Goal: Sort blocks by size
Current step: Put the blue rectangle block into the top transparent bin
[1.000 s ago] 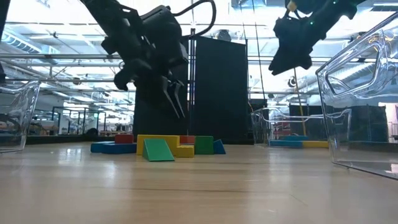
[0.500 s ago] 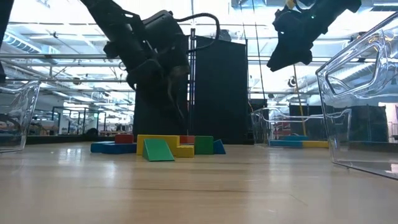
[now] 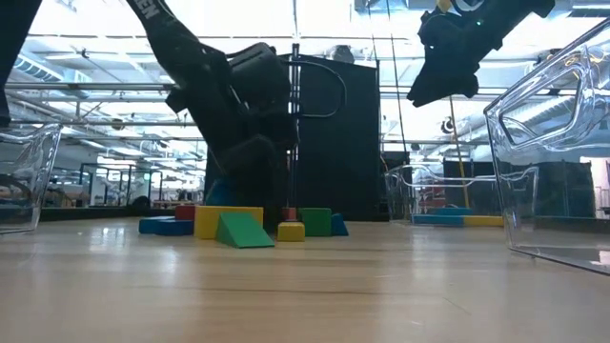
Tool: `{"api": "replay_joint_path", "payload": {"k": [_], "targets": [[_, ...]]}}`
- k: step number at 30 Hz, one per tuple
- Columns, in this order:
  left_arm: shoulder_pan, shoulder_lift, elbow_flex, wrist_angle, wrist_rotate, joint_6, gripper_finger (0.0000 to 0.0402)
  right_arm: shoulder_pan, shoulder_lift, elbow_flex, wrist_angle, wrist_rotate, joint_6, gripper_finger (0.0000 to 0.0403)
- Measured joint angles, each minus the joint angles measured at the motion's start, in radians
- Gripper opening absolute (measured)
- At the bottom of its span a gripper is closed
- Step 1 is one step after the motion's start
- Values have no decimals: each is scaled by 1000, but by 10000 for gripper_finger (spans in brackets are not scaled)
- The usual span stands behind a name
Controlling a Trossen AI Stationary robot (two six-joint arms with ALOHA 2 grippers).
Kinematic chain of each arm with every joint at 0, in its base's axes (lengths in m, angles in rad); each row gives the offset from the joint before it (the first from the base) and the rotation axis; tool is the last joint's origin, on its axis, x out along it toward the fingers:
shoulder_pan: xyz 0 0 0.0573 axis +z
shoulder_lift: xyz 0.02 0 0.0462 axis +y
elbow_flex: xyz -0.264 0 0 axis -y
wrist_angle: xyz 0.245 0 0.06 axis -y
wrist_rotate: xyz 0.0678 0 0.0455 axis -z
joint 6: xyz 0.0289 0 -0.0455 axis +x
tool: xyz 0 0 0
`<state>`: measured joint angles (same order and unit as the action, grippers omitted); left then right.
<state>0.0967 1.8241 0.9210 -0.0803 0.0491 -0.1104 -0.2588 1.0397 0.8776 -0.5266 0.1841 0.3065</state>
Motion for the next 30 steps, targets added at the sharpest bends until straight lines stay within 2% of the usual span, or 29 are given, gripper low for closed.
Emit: {"api": "replay_joint_path", "payload": {"k": [19, 23, 30], "targets": [[14, 11, 2, -2, -23, 67, 134, 13, 12, 0, 0, 0, 22, 144], [20, 11, 2, -3, -21, 68, 120, 38, 39, 0, 0, 0, 23, 144], [20, 11, 2, -5, -21, 72, 118, 76, 87, -1, 2, 1, 8, 144]]}}
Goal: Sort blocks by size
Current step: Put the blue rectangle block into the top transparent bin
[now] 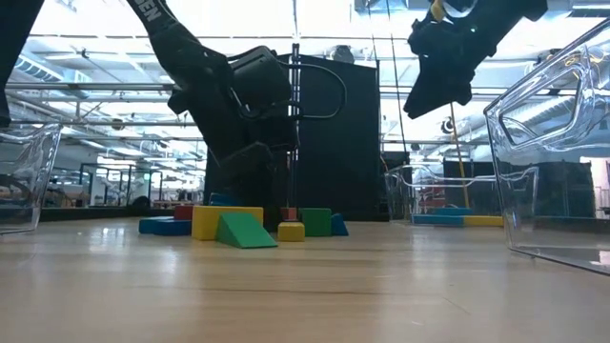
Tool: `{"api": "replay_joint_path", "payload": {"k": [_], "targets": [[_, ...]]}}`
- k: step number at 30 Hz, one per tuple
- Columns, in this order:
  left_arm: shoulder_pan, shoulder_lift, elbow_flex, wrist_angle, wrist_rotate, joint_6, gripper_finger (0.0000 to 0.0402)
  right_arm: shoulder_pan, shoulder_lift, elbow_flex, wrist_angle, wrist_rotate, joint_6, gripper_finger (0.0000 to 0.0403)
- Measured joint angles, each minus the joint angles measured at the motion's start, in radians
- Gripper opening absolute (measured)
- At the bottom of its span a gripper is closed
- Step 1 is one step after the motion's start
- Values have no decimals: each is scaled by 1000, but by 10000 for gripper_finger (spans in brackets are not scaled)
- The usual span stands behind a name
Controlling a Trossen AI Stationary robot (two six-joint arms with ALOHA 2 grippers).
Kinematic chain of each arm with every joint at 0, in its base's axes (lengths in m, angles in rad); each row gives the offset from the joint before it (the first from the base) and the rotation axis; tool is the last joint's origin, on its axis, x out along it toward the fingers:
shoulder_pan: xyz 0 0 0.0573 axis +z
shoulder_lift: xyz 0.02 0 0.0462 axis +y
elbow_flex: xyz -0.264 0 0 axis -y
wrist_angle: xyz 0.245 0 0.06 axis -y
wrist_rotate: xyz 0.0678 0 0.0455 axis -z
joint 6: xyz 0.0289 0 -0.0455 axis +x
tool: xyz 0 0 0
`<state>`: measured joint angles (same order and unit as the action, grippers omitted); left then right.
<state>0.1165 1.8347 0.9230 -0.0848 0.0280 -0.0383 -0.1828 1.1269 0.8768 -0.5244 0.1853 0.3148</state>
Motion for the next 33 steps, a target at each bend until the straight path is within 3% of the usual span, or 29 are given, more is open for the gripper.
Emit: {"api": "replay_joint_path", "payload": {"k": [14, 20, 33], "targets": [[2, 3, 64, -98, -5, 29, 117, 35, 30, 0, 7, 4, -26, 144], [8, -1, 64, -94, 94, 45, 117, 48, 43, 0, -11, -5, -154, 144], [48, -131, 66, -90, 147, 71, 117, 107, 139, 0, 32, -2, -223, 144]]}}
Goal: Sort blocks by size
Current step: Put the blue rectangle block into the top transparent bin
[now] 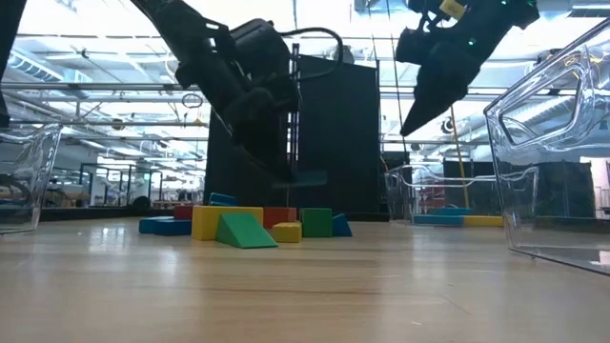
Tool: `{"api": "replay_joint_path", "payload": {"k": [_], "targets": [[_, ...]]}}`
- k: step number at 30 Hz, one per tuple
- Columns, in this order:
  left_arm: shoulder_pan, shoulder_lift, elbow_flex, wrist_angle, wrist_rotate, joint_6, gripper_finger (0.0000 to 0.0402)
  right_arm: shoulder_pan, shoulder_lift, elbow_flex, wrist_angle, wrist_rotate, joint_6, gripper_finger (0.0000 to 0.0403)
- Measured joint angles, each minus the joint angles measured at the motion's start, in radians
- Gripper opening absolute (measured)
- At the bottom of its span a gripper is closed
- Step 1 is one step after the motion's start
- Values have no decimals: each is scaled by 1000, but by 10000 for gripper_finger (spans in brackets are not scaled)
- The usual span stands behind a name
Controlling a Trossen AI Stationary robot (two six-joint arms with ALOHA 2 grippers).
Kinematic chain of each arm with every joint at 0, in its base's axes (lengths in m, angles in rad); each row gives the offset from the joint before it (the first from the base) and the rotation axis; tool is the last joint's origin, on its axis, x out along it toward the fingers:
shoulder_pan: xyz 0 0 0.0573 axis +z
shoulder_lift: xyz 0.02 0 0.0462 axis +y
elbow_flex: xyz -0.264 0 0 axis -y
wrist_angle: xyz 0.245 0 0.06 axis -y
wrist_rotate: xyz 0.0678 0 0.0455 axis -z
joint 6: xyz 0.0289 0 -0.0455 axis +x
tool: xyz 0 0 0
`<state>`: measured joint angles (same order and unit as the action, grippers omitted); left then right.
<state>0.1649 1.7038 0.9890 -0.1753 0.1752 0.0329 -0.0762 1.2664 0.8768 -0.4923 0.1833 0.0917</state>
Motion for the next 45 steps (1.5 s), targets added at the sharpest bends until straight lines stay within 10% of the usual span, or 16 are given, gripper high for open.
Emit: {"api": "replay_joint_path", "payload": {"k": [28, 33, 45], "targets": [[72, -47, 0, 50, 380, 0, 117, 142, 217, 0, 430, 2, -567, 144], [84, -47, 0, 101, 492, -10, 117, 162, 239, 0, 507, 137, -686, 144], [96, -47, 0, 149, 524, -53, 117, 201, 239, -1, 540, 167, -748, 144]]}}
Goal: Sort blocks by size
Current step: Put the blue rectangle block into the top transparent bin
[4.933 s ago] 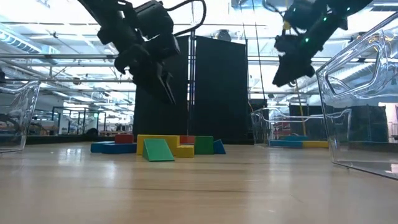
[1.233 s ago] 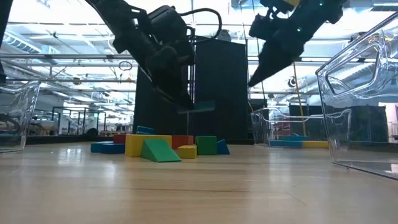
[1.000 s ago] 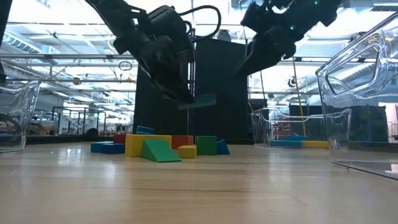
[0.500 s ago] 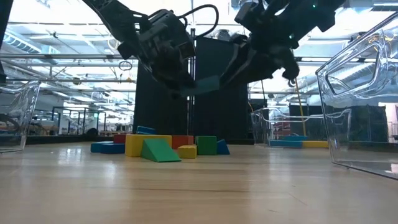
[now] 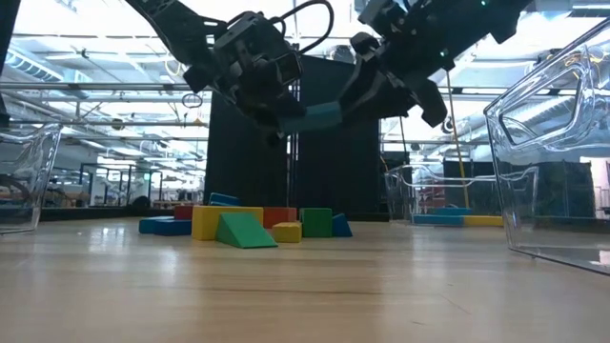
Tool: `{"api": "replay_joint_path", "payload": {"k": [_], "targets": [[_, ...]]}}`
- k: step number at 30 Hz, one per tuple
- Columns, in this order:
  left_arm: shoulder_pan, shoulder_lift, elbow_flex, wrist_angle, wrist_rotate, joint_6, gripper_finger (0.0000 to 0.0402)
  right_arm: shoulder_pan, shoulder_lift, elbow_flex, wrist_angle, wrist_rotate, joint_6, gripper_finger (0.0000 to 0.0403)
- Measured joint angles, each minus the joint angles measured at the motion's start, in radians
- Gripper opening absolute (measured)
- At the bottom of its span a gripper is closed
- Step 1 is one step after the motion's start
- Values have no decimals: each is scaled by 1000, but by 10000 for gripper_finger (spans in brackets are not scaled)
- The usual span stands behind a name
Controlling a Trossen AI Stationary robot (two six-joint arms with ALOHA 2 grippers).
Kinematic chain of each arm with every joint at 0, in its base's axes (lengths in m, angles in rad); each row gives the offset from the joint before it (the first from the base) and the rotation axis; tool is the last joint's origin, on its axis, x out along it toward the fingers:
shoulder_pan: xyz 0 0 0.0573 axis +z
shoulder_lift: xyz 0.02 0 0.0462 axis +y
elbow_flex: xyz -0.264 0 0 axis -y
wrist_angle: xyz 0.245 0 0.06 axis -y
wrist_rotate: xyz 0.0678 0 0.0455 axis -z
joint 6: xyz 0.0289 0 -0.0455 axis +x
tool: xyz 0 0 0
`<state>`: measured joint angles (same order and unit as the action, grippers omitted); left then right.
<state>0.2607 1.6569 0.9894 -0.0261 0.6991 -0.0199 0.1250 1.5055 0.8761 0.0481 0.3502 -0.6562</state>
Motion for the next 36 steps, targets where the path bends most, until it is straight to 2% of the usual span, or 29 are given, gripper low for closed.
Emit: {"api": "replay_joint_path", "payload": {"k": [3, 7, 14, 19, 25, 29, 33, 36], "targets": [[0, 0, 0, 21, -3, -28, 117, 9, 0, -1, -6, 25, 7, 144], [3, 0, 0, 30, -23, -45, 117, 15, 0, -1, -16, 111, -8, 144], [3, 0, 0, 47, -27, -52, 117, 24, 0, -1, -36, 126, 9, 144], [21, -12, 1, 56, -64, -54, 117, 29, -4, 2, -118, 237, 73, 144], [37, -18, 1, 52, -64, -63, 117, 29, -4, 2, -114, 220, 92, 144], [42, -18, 1, 60, -64, -79, 117, 29, -4, 2, -49, 218, 87, 144], [40, -18, 1, 80, -66, -80, 117, 27, -5, 2, 10, 134, 65, 144], [40, -18, 1, 85, -68, -81, 117, 28, -5, 2, 9, 123, 66, 144]]}}
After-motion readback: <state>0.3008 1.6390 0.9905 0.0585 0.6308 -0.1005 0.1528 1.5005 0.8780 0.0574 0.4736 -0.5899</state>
